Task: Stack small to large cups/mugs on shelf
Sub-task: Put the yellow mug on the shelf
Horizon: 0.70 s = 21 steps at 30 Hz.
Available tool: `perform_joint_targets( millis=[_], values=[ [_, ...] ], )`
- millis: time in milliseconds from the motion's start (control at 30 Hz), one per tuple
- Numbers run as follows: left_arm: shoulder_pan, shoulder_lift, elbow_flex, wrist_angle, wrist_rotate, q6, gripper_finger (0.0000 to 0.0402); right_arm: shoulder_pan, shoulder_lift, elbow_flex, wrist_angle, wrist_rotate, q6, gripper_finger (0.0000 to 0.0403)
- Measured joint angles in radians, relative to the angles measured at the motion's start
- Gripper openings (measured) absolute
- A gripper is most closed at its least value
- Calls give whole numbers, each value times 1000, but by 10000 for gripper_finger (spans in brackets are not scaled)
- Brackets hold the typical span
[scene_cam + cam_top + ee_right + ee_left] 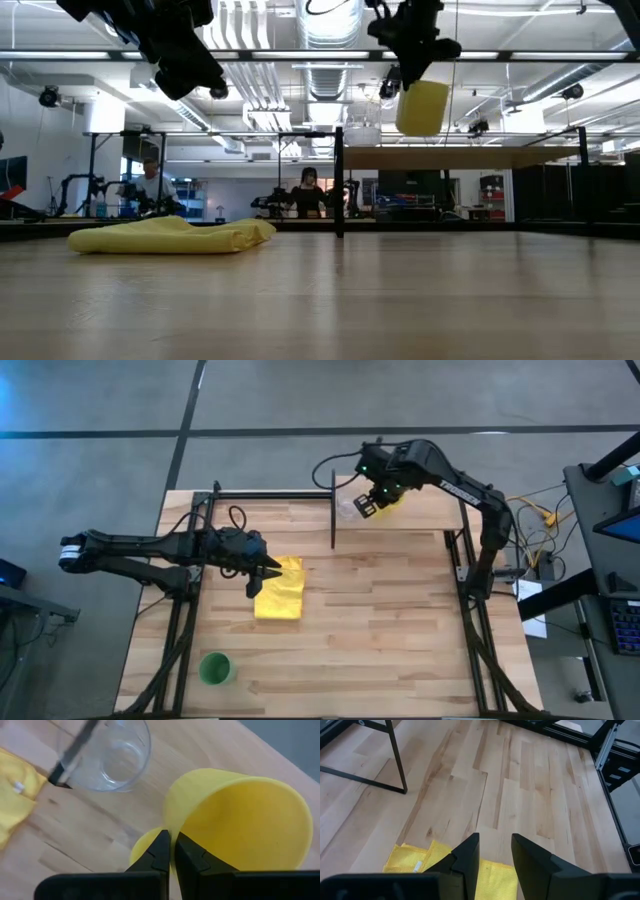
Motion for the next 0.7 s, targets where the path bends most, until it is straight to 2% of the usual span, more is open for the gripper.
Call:
perform_joint_targets(
  millis=[267, 700],
  values=[
    [0, 0, 0, 0, -1, 0, 99, -57, -1, -33, 0, -1, 4, 9],
    [0, 0, 0, 0, -5, 0, 99, -69, -1, -47, -1, -40, -13, 9]
  ],
)
